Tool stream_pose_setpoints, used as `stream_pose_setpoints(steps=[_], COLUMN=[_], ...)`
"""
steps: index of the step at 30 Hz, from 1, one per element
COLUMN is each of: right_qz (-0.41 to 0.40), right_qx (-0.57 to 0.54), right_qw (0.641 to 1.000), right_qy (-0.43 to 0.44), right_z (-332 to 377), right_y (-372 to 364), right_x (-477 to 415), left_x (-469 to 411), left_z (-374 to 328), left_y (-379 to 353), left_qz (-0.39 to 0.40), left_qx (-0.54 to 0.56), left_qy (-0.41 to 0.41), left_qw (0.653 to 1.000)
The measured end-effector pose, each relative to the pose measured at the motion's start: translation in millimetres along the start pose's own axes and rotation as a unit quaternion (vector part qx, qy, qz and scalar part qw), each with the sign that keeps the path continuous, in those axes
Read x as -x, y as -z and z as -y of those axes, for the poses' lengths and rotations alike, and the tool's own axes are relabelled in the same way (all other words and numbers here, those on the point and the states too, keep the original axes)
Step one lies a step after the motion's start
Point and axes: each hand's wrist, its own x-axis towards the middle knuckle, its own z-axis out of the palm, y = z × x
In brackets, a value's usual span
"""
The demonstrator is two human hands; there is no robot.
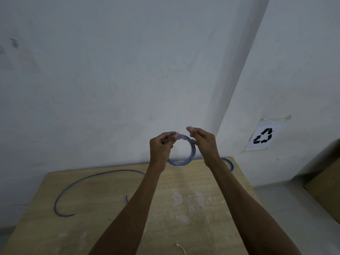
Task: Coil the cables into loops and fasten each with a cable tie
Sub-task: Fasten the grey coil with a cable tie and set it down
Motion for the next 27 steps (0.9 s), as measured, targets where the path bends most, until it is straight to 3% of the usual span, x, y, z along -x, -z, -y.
stream_pose_setpoints(steps=[3,13,19,23,27], right_qz=[0.008,0.034,-0.010,-0.013,0.062], right_qx=[0.005,0.016,0.022,0.010,-0.002], right_qw=[0.998,0.999,1.000,0.999,0.993], right_qy=[-0.060,0.003,0.014,-0.028,-0.101], right_z=[17.0,28.8,33.3,31.5,26.2], right_y=[-6.6,-15.0,-15.5,-16.3,-7.9], right_x=[-14.3,-27.1,-33.1,-31.6,-19.8], left_x=[5.0,5.5,3.1,0.5,-9.7], left_z=[-2.4,-7.4,-18.0,-18.0,-14.7], left_y=[-6.8,-12.7,-13.4,-8.4,1.1], left_qz=[0.025,0.053,0.086,0.101,0.040], left_qx=[0.000,-0.036,-0.086,-0.107,-0.088], left_qy=[-0.007,-0.003,-0.004,-0.015,-0.001], left_qw=[1.000,0.998,0.993,0.989,0.995])
